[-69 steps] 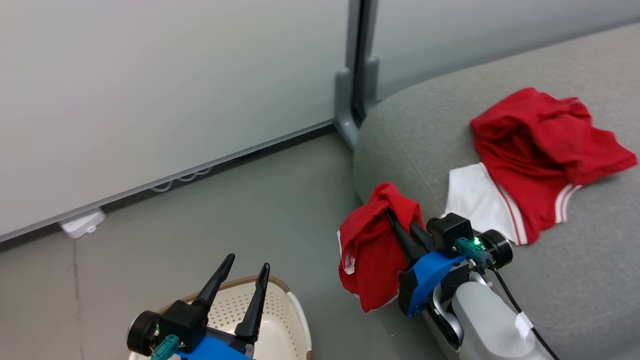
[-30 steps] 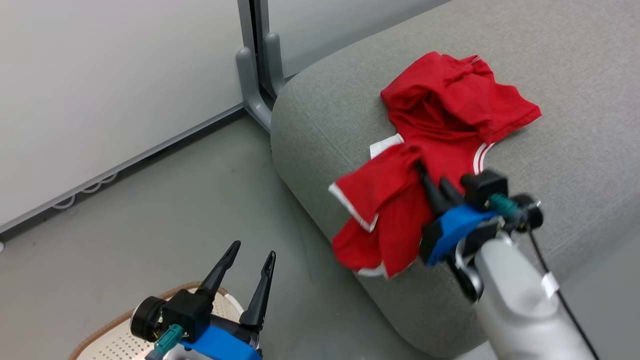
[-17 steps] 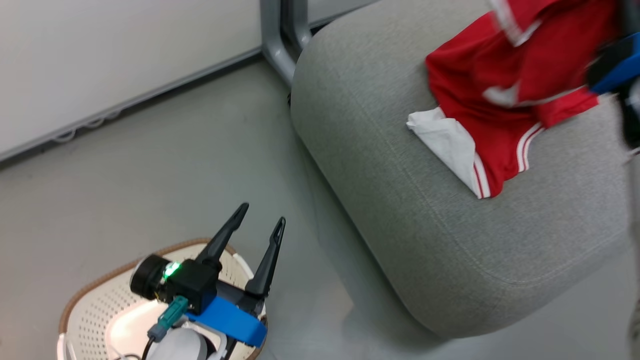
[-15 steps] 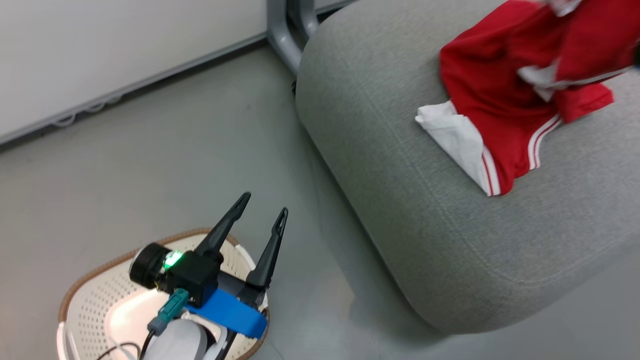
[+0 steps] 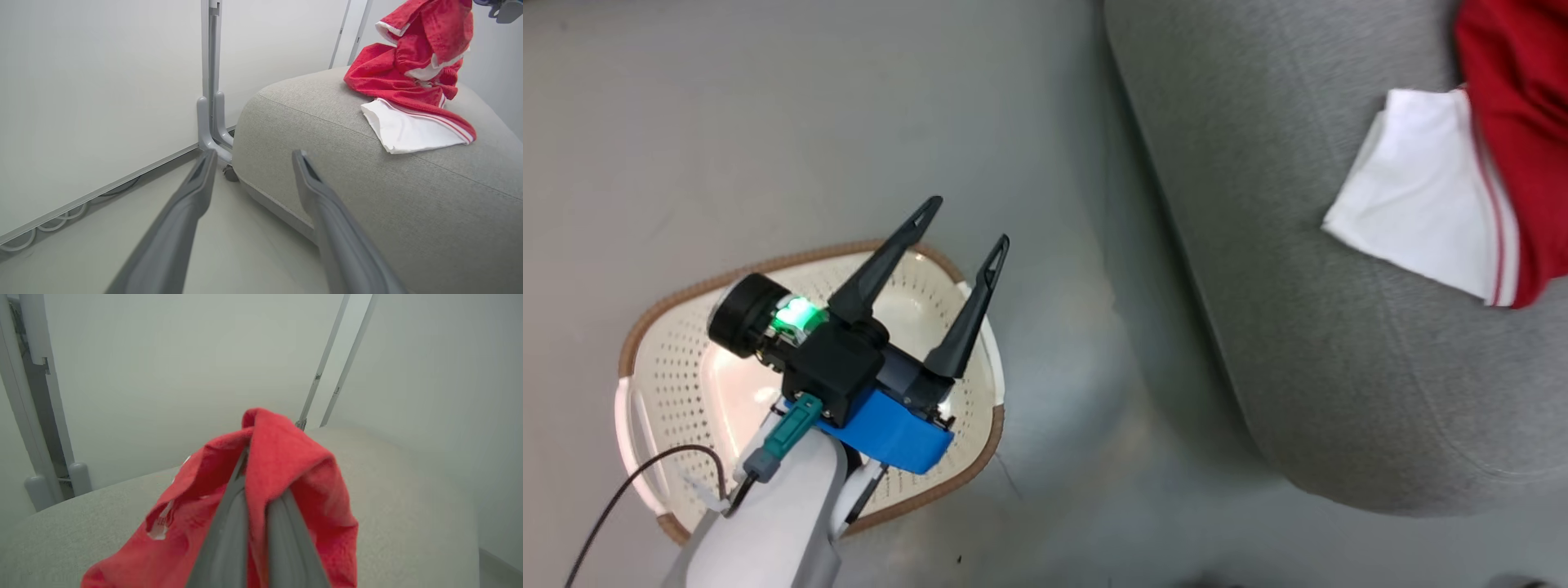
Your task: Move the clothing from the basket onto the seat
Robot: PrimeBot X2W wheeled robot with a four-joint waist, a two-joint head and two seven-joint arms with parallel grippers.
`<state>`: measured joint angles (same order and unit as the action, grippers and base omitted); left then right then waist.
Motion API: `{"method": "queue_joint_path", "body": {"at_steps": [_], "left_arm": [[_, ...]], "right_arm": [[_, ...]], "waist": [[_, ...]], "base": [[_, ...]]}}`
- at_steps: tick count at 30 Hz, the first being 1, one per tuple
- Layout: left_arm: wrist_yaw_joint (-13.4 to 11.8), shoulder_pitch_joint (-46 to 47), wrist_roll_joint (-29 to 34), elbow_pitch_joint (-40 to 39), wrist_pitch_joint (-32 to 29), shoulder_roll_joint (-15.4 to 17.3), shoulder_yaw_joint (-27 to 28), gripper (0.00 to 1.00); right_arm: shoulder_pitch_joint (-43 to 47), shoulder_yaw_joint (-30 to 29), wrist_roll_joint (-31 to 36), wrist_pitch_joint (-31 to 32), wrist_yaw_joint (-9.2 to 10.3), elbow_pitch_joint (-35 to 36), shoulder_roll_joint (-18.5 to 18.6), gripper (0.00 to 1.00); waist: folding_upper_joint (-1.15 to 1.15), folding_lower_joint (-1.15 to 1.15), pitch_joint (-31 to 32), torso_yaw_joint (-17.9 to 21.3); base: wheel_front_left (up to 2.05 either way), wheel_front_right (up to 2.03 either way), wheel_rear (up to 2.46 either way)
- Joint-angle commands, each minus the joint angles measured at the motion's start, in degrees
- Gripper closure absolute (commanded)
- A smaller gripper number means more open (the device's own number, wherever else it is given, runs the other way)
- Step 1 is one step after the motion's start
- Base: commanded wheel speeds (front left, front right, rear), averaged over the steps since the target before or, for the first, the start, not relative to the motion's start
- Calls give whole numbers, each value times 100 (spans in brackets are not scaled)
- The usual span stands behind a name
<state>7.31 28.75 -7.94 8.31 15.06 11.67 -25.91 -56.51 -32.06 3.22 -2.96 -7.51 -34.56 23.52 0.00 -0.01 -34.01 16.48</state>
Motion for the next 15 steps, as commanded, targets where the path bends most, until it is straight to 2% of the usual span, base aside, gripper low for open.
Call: {"method": "queue_joint_path", "body": {"at_steps": [1,7,15], "left_arm": [[24,76,24,-30,17,51,39,0],[24,110,47,-77,18,134,75,0],[24,21,3,-65,17,84,209,0]], "right_arm": [[87,-46,92,-89,4,-82,-108,100],[158,-359,265,-414,5,-573,-341,100],[11,-473,530,-620,5,-963,-324,100]], "waist": [[0,1,-419,-273],[0,1,-586,-353],[0,1,-470,-391]], "base": [[0,0,0],[0,0,0],[0,0,0]]}}
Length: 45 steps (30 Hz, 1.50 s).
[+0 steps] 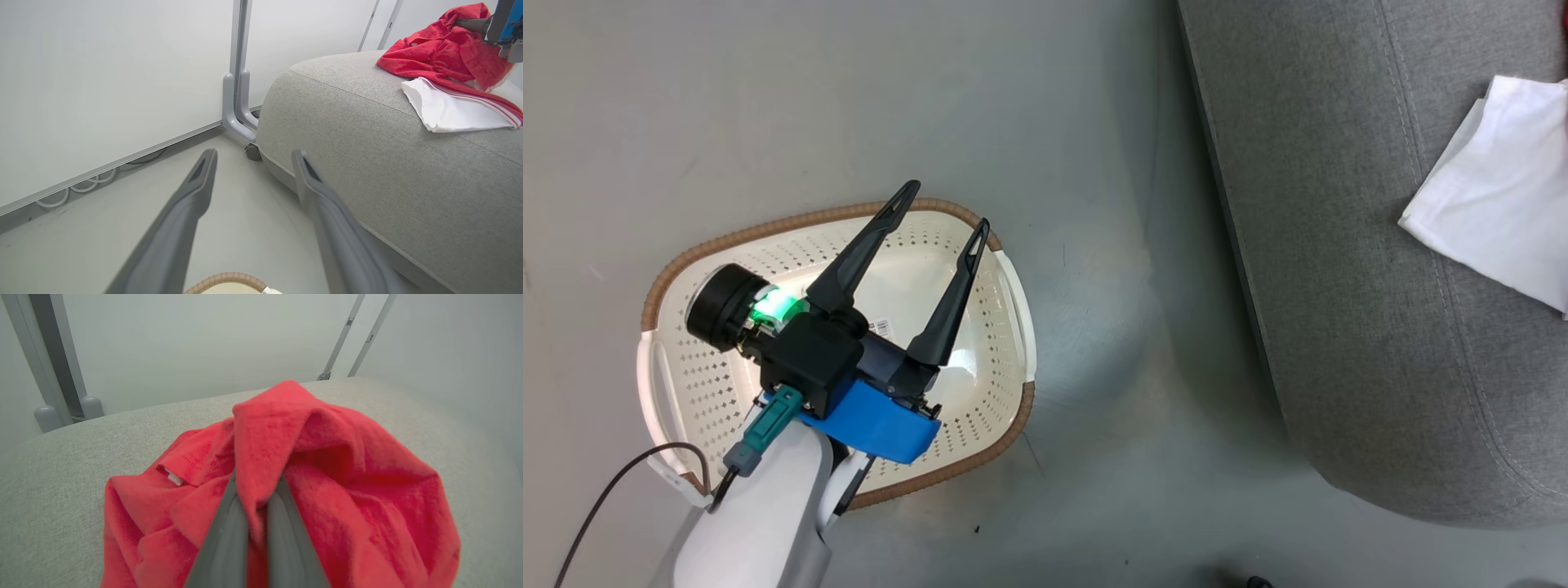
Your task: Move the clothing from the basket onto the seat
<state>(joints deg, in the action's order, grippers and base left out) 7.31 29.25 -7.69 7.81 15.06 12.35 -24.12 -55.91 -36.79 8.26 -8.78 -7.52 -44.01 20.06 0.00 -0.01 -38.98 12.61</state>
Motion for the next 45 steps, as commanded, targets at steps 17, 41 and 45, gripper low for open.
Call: {"method": "queue_joint_path", "body": {"at_steps": [17,41,45], "left_arm": [[24,-789,-354,357,17,-564,422,0],[4,-2463,-476,649,17,-919,1838,0],[8,-2606,-503,660,17,-929,2025,0]], "right_arm": [[903,959,90,-131,6,69,-49,0],[5049,2872,-536,531,6,3870,-1258,0],[5394,3053,-487,522,6,4041,-1424,0]], "waist": [[0,1,1586,-277],[0,1,3549,-1020],[0,1,3683,-1098]], "base": [[0,0,0],[0,0,0],[0,0,0]]}}
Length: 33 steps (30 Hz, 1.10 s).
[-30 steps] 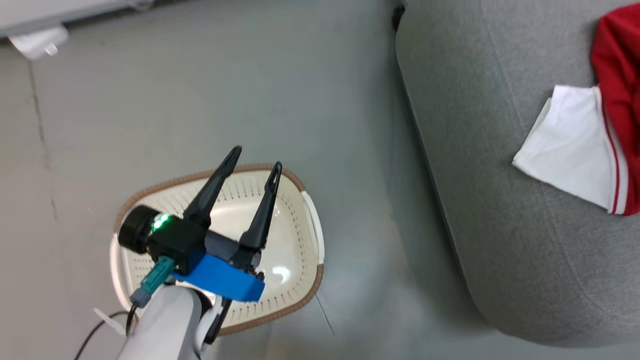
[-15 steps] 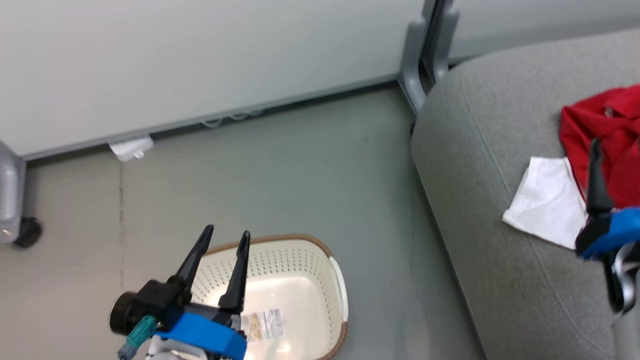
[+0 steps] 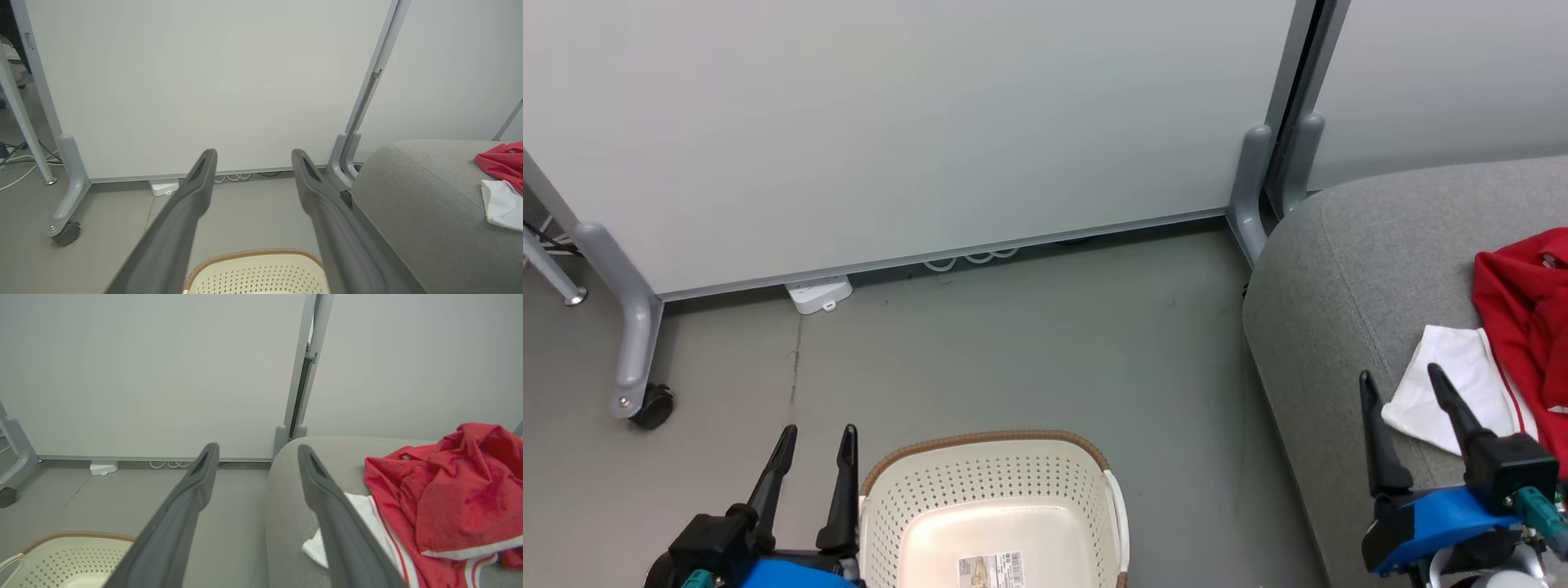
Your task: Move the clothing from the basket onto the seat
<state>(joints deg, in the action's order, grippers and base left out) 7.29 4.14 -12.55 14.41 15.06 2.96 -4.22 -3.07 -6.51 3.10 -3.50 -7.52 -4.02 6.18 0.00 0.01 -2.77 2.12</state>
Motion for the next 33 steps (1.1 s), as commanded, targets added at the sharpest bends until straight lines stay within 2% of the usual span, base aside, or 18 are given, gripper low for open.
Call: {"method": "queue_joint_path", "body": {"at_steps": [1,15,33], "left_arm": [[11,-124,-38,20,17,8,75,0],[17,-398,10,301,17,3,456,0],[22,-238,16,405,18,2,341,0]], "right_arm": [[181,47,25,-24,6,55,-82,0],[581,365,51,-172,6,-140,-329,0],[594,426,-159,-199,6,-232,-338,0]], "waist": [[0,-1,101,-70],[0,-1,328,-262],[0,-1,255,-289]], "base": [[0,0,0],[0,0,0],[0,0,0]]}}
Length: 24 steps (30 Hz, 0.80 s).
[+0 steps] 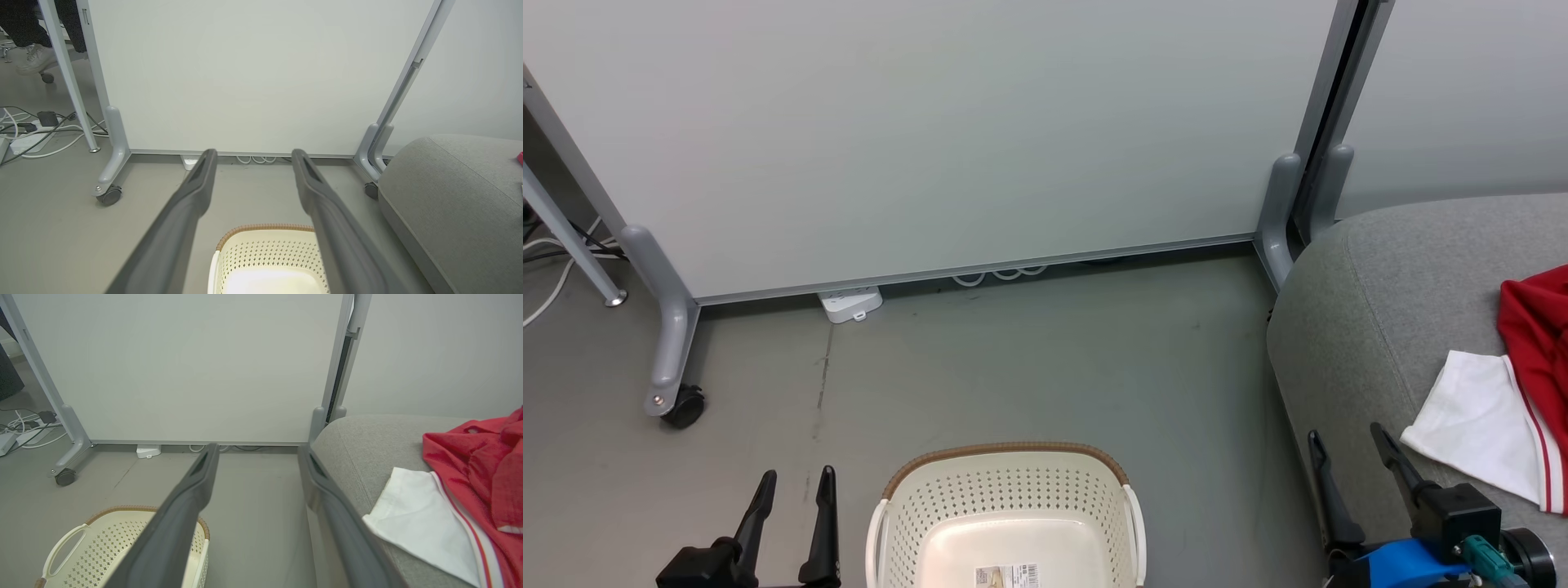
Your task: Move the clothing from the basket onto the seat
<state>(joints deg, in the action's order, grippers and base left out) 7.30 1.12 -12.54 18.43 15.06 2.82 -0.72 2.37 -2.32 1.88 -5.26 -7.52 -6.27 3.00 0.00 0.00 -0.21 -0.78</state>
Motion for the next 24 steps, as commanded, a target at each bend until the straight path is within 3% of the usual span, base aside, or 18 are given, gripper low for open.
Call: {"method": "queue_joint_path", "body": {"at_steps": [1,13,14,24], "left_arm": [[21,80,17,14,17,16,-17,0],[24,127,-3,77,17,16,-73,0],[0,82,-3,69,-1,0,-81,100],[-1,-142,-202,473,-93,-59,-103,100]], "right_arm": [[39,13,-42,-25,6,-18,-20,0],[-11,48,-68,-46,6,-80,-21,0],[-7,37,-32,-15,0,-67,-1,100],[46,11,-265,69,-1,-554,-9,100]], "waist": [[0,0,-5,3],[0,0,10,33],[0,0,9,34],[0,0,10,35]], "base": [[0,0,0],[0,0,0],[0,0,0],[0,0,0]]}}
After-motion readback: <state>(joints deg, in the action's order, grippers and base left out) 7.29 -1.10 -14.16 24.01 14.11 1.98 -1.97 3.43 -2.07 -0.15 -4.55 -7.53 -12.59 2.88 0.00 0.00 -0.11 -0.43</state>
